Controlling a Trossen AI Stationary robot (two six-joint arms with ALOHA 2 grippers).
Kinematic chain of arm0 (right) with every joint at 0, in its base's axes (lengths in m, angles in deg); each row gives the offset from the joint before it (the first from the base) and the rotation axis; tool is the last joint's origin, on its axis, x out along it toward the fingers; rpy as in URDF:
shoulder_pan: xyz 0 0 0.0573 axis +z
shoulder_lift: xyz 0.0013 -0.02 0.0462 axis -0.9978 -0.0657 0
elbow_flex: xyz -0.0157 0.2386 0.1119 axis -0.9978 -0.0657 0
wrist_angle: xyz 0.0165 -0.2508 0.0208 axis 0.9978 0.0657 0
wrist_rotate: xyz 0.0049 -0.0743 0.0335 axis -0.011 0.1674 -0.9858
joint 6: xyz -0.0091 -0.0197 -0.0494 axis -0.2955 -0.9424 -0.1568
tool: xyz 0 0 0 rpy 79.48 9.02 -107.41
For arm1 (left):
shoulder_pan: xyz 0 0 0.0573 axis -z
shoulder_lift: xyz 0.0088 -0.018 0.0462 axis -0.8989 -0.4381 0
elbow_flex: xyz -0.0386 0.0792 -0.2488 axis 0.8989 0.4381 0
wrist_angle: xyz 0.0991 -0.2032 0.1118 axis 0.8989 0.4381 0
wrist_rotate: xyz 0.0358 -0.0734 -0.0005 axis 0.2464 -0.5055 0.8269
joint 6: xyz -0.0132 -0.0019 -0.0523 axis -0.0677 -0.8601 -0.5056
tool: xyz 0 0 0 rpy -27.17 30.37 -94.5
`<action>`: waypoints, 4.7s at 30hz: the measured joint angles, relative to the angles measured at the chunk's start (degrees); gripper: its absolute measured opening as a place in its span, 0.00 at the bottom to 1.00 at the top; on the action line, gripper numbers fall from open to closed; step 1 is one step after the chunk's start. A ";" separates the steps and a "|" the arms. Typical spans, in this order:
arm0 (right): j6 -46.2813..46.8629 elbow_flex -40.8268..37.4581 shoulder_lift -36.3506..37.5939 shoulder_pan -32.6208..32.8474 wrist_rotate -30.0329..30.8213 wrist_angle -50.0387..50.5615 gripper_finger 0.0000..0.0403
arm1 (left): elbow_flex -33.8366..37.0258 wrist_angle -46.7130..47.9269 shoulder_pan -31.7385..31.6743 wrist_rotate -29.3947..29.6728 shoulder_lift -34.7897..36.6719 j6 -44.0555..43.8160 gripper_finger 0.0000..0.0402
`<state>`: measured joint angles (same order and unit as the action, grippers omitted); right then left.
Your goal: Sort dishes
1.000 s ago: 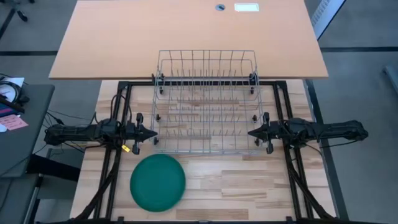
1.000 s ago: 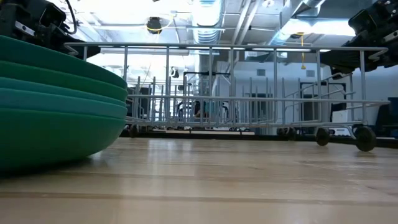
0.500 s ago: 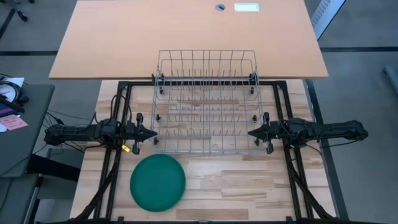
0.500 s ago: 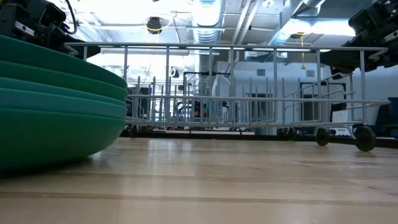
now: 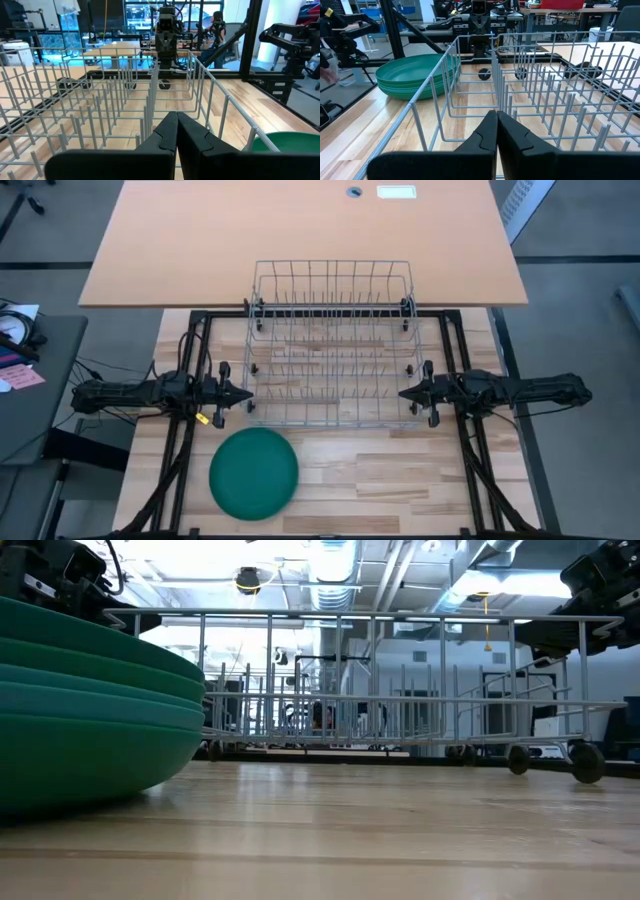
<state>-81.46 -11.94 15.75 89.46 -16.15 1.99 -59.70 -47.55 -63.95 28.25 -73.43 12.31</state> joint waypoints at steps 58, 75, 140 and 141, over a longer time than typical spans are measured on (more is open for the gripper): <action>0.02 0.00 0.02 0.02 0.00 -0.02 0.04 | -11.62 -3.61 -0.01 -0.03 -1.69 -6.35 0.00; 0.00 0.00 0.01 0.02 0.00 -0.02 0.04 | -73.21 25.98 -0.01 2.87 -34.27 -1.95 0.00; -0.12 88.02 -47.71 2.02 -0.11 51.17 0.04 | -53.00 11.15 21.50 19.29 -47.54 -1.59 0.00; 0.75 86.21 -47.82 4.17 -0.07 50.43 0.04 | -53.00 11.11 21.52 19.27 -47.54 -1.95 0.00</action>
<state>-80.71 74.27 -32.07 93.62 -16.22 52.42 -112.70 -36.44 -42.43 47.52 -120.97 10.36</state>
